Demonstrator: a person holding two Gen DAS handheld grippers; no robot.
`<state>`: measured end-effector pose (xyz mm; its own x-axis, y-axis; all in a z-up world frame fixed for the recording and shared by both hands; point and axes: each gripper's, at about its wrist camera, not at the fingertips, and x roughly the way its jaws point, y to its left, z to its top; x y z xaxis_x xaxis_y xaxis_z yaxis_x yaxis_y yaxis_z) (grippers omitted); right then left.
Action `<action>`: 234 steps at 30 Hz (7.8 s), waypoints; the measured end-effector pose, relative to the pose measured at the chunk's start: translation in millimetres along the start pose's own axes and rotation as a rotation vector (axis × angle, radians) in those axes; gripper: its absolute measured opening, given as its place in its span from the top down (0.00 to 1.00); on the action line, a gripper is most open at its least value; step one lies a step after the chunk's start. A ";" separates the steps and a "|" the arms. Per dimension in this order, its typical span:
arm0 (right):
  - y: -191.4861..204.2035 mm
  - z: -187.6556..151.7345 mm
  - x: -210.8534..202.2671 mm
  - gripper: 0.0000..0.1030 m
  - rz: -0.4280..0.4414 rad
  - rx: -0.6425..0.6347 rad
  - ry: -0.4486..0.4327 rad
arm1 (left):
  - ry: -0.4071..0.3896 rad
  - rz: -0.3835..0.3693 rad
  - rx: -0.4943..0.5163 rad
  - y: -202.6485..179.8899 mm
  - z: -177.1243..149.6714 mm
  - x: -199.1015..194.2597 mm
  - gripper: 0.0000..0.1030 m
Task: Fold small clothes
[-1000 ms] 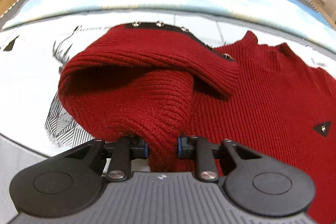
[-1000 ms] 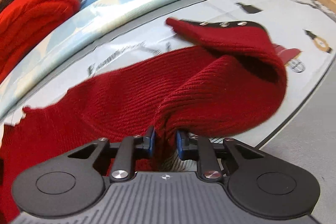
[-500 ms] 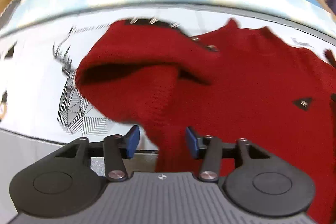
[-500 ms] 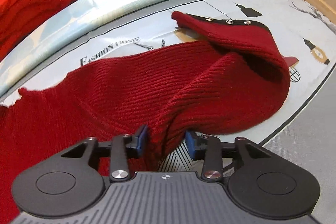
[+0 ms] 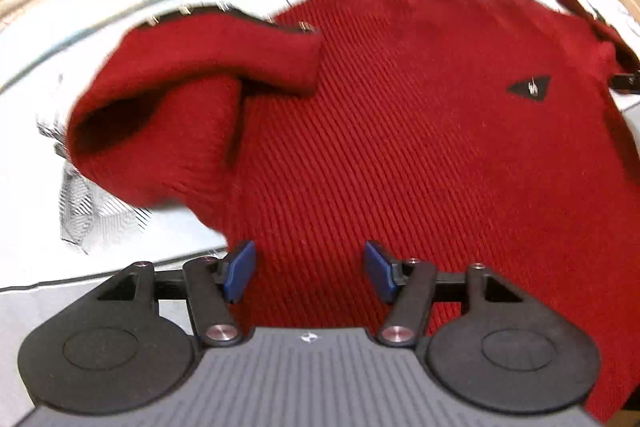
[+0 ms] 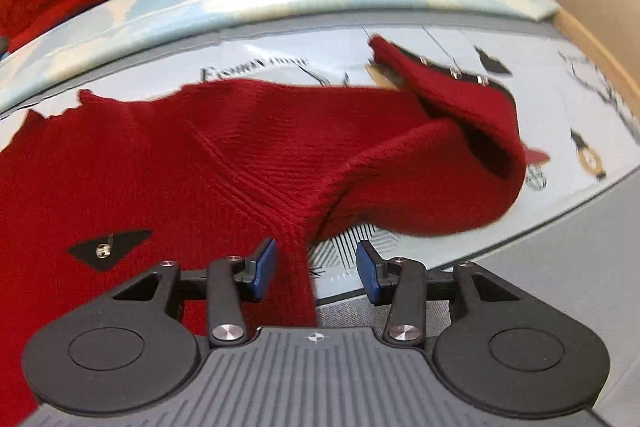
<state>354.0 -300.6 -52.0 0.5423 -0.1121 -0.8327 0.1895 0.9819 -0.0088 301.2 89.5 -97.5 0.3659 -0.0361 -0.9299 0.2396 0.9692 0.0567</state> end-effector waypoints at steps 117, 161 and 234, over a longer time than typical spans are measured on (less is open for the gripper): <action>0.8 53.4 -34.5 0.77 0.001 0.537 -0.074 | -0.123 -0.117 -0.608 96.6 88.1 19.9 0.38; -136.9 47.6 -17.7 0.67 0.183 0.993 -0.185 | -0.125 -0.180 -0.423 10.9 90.3 -29.2 0.74; -58.9 42.9 32.6 0.48 0.324 0.532 0.143 | -0.139 0.011 -0.341 54.7 80.4 1.6 0.95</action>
<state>395.6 -368.7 -54.9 0.5327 0.2356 -0.8128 0.4344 0.7482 0.5016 387.2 122.9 -66.8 0.4907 -0.0357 -0.8706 -0.0701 0.9943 -0.0802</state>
